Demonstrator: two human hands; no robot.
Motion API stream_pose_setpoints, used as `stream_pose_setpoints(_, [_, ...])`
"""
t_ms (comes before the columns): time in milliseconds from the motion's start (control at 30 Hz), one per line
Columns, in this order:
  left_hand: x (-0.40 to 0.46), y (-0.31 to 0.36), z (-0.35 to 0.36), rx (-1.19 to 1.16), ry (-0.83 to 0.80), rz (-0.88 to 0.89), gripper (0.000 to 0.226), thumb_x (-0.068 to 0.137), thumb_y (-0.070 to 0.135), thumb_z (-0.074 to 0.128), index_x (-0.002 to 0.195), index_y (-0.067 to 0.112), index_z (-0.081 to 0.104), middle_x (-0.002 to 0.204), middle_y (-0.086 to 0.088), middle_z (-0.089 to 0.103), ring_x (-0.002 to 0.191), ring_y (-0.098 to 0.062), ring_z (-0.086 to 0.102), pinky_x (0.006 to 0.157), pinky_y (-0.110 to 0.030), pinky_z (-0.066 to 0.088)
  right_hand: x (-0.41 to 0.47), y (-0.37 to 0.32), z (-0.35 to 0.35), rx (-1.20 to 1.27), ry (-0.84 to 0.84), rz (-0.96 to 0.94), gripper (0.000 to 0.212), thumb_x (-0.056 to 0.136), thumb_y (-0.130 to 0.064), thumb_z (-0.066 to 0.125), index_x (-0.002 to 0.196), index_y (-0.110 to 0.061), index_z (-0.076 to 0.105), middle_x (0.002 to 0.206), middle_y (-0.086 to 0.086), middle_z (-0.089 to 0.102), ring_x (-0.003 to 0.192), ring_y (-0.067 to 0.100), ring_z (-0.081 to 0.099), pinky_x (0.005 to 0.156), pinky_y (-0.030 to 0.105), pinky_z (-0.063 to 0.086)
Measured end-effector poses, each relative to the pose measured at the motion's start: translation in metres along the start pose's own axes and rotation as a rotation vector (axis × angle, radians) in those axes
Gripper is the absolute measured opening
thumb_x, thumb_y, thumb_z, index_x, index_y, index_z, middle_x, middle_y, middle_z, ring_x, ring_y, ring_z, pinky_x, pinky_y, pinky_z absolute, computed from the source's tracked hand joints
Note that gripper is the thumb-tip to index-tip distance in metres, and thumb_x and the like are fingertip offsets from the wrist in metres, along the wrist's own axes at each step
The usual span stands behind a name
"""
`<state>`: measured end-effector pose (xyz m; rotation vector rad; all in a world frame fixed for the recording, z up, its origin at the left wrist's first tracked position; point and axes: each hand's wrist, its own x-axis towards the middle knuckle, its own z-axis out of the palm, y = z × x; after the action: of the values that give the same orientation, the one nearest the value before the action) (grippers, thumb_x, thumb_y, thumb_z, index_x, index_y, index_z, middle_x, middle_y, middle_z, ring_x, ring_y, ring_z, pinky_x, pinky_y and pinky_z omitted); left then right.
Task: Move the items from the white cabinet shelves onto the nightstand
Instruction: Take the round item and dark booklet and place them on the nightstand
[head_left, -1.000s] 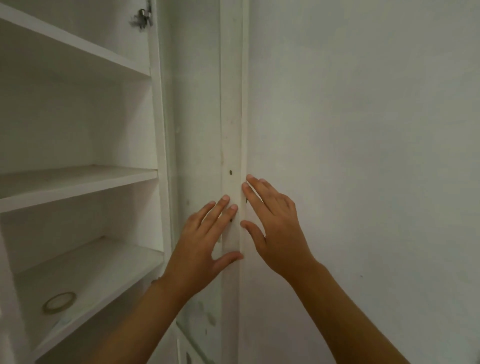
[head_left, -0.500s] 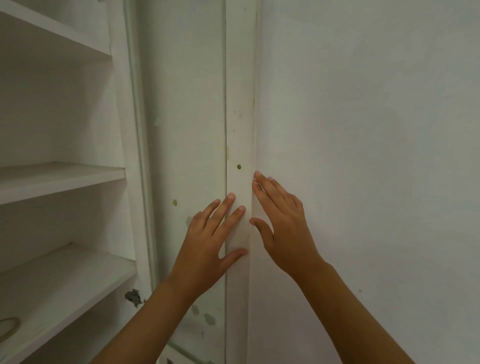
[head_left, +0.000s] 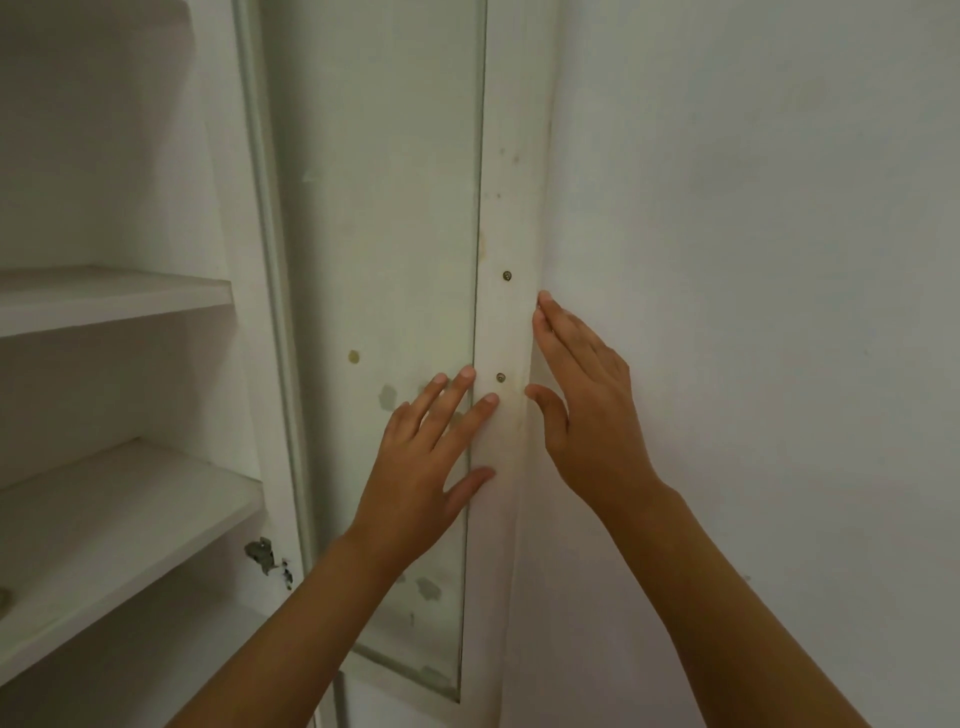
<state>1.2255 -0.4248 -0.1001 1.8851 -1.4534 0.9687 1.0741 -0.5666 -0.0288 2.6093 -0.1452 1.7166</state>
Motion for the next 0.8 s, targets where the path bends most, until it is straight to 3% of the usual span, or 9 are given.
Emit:
stream_pose_setpoints(200, [-0.011, 0.001, -0.016, 0.027, -0.046, -0.041, 0.076, 0.099, 0.058, 0.060, 0.163, 0.033, 0.030, 0.174, 0.006, 0.015, 0.160, -0.021, 0.016, 0.123, -0.053, 0.033, -0.001, -0.012, -0.005, -0.040, -0.009, 0.034, 0.070, 0.098, -0.006, 0.067, 0.161, -0.009, 0.036, 0.170, 0.004, 0.031, 0.158, 0.024, 0.028, 0.125, 0.047, 0.029])
stream_pose_setpoints(400, [-0.045, -0.011, -0.066, 0.095, -0.027, -0.122, 0.079, 0.097, 0.057, 0.063, 0.164, 0.036, 0.025, 0.175, 0.010, 0.009, 0.160, -0.018, 0.012, 0.124, -0.043, 0.018, -0.017, -0.053, -0.005, -0.078, 0.012, 0.104, 0.057, 0.100, -0.012, 0.068, 0.153, -0.008, 0.048, 0.165, 0.013, 0.039, 0.153, 0.033, 0.037, 0.120, 0.058, 0.036])
stream_pose_setpoints(633, [-0.107, -0.027, -0.143, 0.080, -0.047, -0.265, 0.073, 0.099, 0.067, 0.047, 0.162, 0.037, 0.027, 0.174, 0.006, 0.018, 0.159, -0.024, 0.021, 0.122, -0.060, 0.032, -0.036, -0.144, 0.007, 0.061, -0.077, 0.042, 0.054, 0.103, -0.029, 0.060, 0.154, -0.014, 0.049, 0.166, 0.008, 0.038, 0.156, 0.027, 0.032, 0.123, 0.053, 0.031])
stream_pose_setpoints(800, [-0.159, -0.035, -0.188, 0.075, -0.065, -0.369, 0.071, 0.097, 0.070, 0.035, 0.160, 0.037, 0.032, 0.173, 0.008, 0.020, 0.158, -0.023, 0.021, 0.122, -0.060, 0.032, -0.047, -0.198, 0.017, 0.137, -0.134, 0.018, 0.055, 0.103, -0.029, 0.062, 0.154, -0.016, 0.048, 0.167, 0.005, 0.037, 0.156, 0.025, 0.031, 0.123, 0.047, 0.026])
